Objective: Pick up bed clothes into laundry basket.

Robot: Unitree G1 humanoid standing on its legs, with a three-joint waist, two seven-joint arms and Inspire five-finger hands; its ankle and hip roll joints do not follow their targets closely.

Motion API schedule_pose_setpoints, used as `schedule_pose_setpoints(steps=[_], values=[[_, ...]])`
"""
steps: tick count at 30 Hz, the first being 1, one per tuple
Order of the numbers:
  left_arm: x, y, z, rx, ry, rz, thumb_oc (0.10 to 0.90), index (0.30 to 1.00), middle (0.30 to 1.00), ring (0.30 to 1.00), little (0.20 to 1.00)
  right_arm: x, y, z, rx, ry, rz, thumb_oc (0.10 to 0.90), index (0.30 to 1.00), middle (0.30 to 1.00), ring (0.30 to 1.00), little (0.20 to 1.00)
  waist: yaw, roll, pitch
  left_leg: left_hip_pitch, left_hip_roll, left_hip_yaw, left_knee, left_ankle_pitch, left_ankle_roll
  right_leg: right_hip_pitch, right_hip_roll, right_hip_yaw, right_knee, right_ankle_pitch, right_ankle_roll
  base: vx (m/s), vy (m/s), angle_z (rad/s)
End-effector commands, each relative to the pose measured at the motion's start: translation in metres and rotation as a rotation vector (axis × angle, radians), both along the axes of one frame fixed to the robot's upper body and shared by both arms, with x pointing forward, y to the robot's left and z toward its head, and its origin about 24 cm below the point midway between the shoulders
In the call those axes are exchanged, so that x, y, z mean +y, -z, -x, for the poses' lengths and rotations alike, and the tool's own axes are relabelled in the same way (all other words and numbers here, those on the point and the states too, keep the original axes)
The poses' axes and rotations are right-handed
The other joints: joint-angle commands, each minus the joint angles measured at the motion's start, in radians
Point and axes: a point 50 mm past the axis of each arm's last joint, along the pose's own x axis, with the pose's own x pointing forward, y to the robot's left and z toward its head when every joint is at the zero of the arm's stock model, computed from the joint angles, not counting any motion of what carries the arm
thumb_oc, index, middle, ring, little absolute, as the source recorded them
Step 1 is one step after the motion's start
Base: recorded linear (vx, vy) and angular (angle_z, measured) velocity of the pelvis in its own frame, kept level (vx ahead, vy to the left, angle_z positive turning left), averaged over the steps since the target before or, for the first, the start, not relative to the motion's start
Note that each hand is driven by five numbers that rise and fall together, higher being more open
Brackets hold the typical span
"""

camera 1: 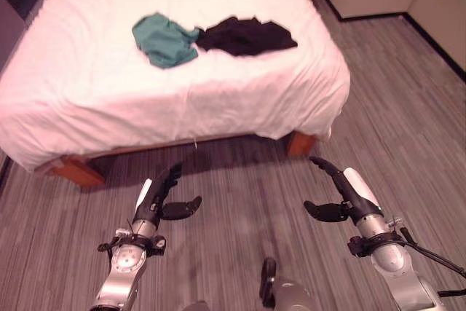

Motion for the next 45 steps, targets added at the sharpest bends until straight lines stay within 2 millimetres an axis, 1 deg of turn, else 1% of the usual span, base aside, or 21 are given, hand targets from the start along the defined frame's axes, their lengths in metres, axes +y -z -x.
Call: schedule_pose_setpoints(steps=[1,3,4,5,6,8,9,10,14,16,19,21,23,25,29,31,32,35,37,41,45], values=[[0.008,-0.067,-0.026,-0.318,0.017,-0.049,0.800,0.900,0.900,0.900,0.900,0.003,-0.053,-0.014,-0.281,-0.049,-0.009,0.800,0.900,0.900,0.900,0.900,-0.003,-0.057,-0.059,0.083,0.046,0.054,0.161,0.147,0.030,0.043,-0.046,0.023,-0.271,0.183,0.034,0.52,-0.219,0.05],[0.007,-0.074,-0.028,-0.352,0.005,-0.041,0.800,0.900,0.900,0.900,0.900,-0.004,-0.061,-0.019,-0.312,-0.021,0.014,0.800,0.900,0.900,0.900,0.900,0.034,-0.080,-0.038,-0.063,0.058,0.134,0.135,0.059,0.056,0.108,-0.061,0.046,-0.276,0.129,0.044,0.39,-0.009,-0.16],[0.007,-0.074,-0.028,-0.352,0.005,-0.041,0.800,0.900,0.900,0.900,0.900,-0.004,-0.061,-0.019,-0.313,-0.021,0.014,0.800,0.900,0.900,0.900,0.900,0.034,-0.082,-0.039,-0.063,0.056,0.135,0.133,0.061,0.057,0.107,-0.063,0.047,-0.276,0.130,0.045,0.29,0.076,-0.31],[0.007,-0.074,-0.027,-0.356,0.000,-0.042,0.800,0.900,0.900,0.900,0.900,-0.006,-0.062,-0.019,-0.315,-0.013,0.009,0.800,0.900,0.900,0.900,0.900,0.043,-0.078,-0.039,-0.090,0.051,0.165,0.053,0.038,0.067,0.127,-0.061,0.055,-0.276,0.117,0.055,0.47,0.229,-0.42],[0.006,-0.073,-0.024,-0.360,-0.002,-0.050,0.800,0.900,0.900,0.900,0.900,-0.013,-0.059,-0.018,-0.299,0.006,0.022,0.800,0.900,0.900,0.900,0.900,0.069,-0.059,-0.045,-0.129,0.032,0.197,-0.173,0.034,0.082,0.171,-0.053,0.069,-0.276,0.085,0.082,0.60,0.335,-0.45],[0.006,-0.072,-0.022,-0.358,-0.005,-0.042,0.800,0.900,0.900,0.900,0.900,-0.018,-0.059,-0.020,-0.293,0.023,0.042,0.800,0.900,0.900,0.900,0.900,0.105,-0.041,-0.055,-0.150,0.037,0.189,-0.413,0.152,0.074,0.208,-0.049,0.083,-0.276,0.062,0.103,0.46,0.280,-0.16],[0.005,-0.071,-0.021,-0.356,-0.004,-0.040,0.800,0.900,0.900,0.900,0.900,-0.019,-0.059,-0.020,-0.292,0.024,0.045,0.800,0.900,0.900,0.900,0.900,0.107,-0.042,-0.056,-0.124,0.034,0.194,-0.457,0.173,0.071,0.212,-0.050,0.085,-0.276,0.058,0.103,0.47,0.210,-0.35],[0.006,-0.072,-0.021,-0.360,-0.012,-0.043,0.800,0.900,0.900,0.900,0.900,-0.022,-0.063,-0.022,-0.310,0.044,0.067,0.800,0.900,0.900,0.900,0.900,0.136,-0.048,-0.053,-0.199,0.072,0.177,-0.538,0.212,0.045,0.270,-0.061,0.092,-0.276,0.025,0.115,0.43,0.179,-0.62],[0.010,-0.071,-0.018,-0.342,-0.010,-0.071,0.800,0.900,0.900,0.900,0.900,-0.028,-0.073,-0.022,-0.355,0.073,0.120,0.800,0.900,0.900,0.900,0.900,0.150,-0.050,-0.090,-0.171,0.089,0.165,-0.536,0.258,0.038,0.352,-0.063,0.121,-0.276,-0.004,0.136,0.45,0.201,-0.76],[0.012,-0.069,-0.013,-0.324,0.004,-0.102,0.800,0.900,0.900,0.900,0.900,-0.027,-0.077,-0.022,-0.382,0.078,0.158,0.800,0.900,0.900,0.900,0.900,0.170,-0.079,-0.104,-0.118,0.068,0.180,-0.537,0.244,0.068,0.362,-0.086,0.148,-0.196,0.009,0.150,0.37,0.172,-0.65],[0.016,-0.067,-0.016,-0.302,-0.005,-0.113,0.800,0.900,0.900,0.900,0.900,-0.015,-0.096,-0.033,-0.482,0.060,0.179,0.800,0.900,0.900,0.900,0.900,0.165,-0.099,-0.088,-0.019,0.040,0.213,-0.542,0.198,0.114,0.240,-0.159,0.154,0.067,0.131,0.221,0.22,0.179,-0.53],[0.017,-0.067,-0.015,-0.296,-0.003,-0.133,0.800,0.900,0.900,0.900,0.900,-0.007,-0.108,-0.035,-0.543,0.037,0.201,0.800,0.900,0.900,0.900,0.900,0.157,-0.099,-0.088,0.018,0.041,0.226,-0.545,0.167,0.121,0.171,-0.194,0.119,0.131,0.188,0.221,0.18,0.175,-0.40],[0.018,-0.066,-0.015,-0.291,-0.003,-0.134,0.800,0.900,0.900,0.900,0.900,-0.003,-0.114,-0.036,-0.573,0.018,0.212,0.800,0.900,0.900,0.900,0.900,0.147,-0.103,-0.089,0.024,0.032,0.223,-0.545,0.156,0.124,0.149,-0.191,0.106,0.116,0.174,0.210,0.18,0.108,-0.02],[0.015,-0.062,-0.015,-0.277,0.008,-0.119,0.800,0.900,0.900,0.900,0.900,0.006,-0.125,-0.035,-0.622,-0.030,0.237,0.800,0.900,0.900,0.900,0.900,0.123,-0.111,-0.087,0.055,-0.002,0.189,-0.545,0.123,0.130,0.143,-0.098,0.126,-0.033,0.075,0.167,0.26,0.091,0.57],[0.015,-0.055,-0.015,-0.251,-0.002,-0.098,0.800,0.900,0.900,0.900,0.900,0.020,-0.130,-0.042,-0.640,-0.079,0.201,0.800,0.900,0.900,0.900,0.900,0.128,-0.119,-0.098,0.077,-0.027,0.161,-0.545,0.097,0.134,0.144,-0.066,0.150,-0.195,0.105,0.151,0.16,0.005,0.92],[0.016,-0.043,-0.010,-0.202,-0.016,-0.077,0.800,0.900,0.900,0.900,0.900,0.032,-0.129,-0.047,-0.625,-0.128,0.170,0.800,0.900,0.900,0.900,0.900,0.146,-0.128,-0.112,0.092,-0.040,0.150,-0.545,0.081,0.138,0.172,-0.072,0.159,-0.244,0.129,0.147,0.17,-0.008,0.42],[0.017,-0.026,0.002,-0.137,-0.043,-0.036,0.800,0.900,0.900,0.900,0.900,0.045,-0.118,-0.059,-0.552,-0.180,0.138,0.800,0.900,0.900,0.900,0.900,0.178,-0.125,-0.138,0.106,-0.040,0.142,-0.545,0.075,0.133,0.213,-0.077,0.144,-0.276,0.129,0.141,0.16,0.009,0.30],[0.018,-0.019,0.009,-0.108,-0.060,-0.013,0.800,0.900,0.900,0.900,0.900,0.053,-0.112,-0.066,-0.514,-0.207,0.119,0.800,0.900,0.900,0.900,0.900,0.183,-0.122,-0.144,0.109,-0.038,0.135,-0.545,0.076,0.129,0.223,-0.077,0.137,-0.276,0.125,0.139,0.12,-0.004,0.33],[0.023,-0.004,0.021,-0.037,-0.092,0.007,0.800,0.900,0.900,0.900,0.900,0.063,-0.098,-0.084,-0.418,-0.218,0.109,0.800,0.900,0.900,0.900,0.900,0.216,-0.118,-0.152,0.104,-0.034,0.116,-0.545,0.080,0.120,0.237,-0.077,0.123,-0.276,0.113,0.134,0.12,-0.028,0.25],[0.028,0.007,0.033,0.016,-0.127,0.022,0.800,0.900,0.900,0.900,0.900,0.065,-0.090,-0.101,-0.358,-0.202,0.173,0.800,0.900,0.900,0.900,0.900,0.245,-0.115,-0.153,0.101,-0.030,0.094,-0.545,0.085,0.110,0.250,-0.075,0.100,-0.276,0.101,0.130,0.09,-0.038,0.27],[0.039,0.017,0.040,0.067,-0.168,0.031,0.800,0.900,0.900,0.900,0.900,0.062,-0.089,-0.131,-0.302,-0.114,0.240,0.800,0.900,0.900,0.900,0.900,0.304,-0.111,-0.142,0.073,-0.025,0.062,-0.545,0.103,0.092,0.251,-0.076,0.062,-0.276,0.091,0.128,0.07,-0.074,0.36]])
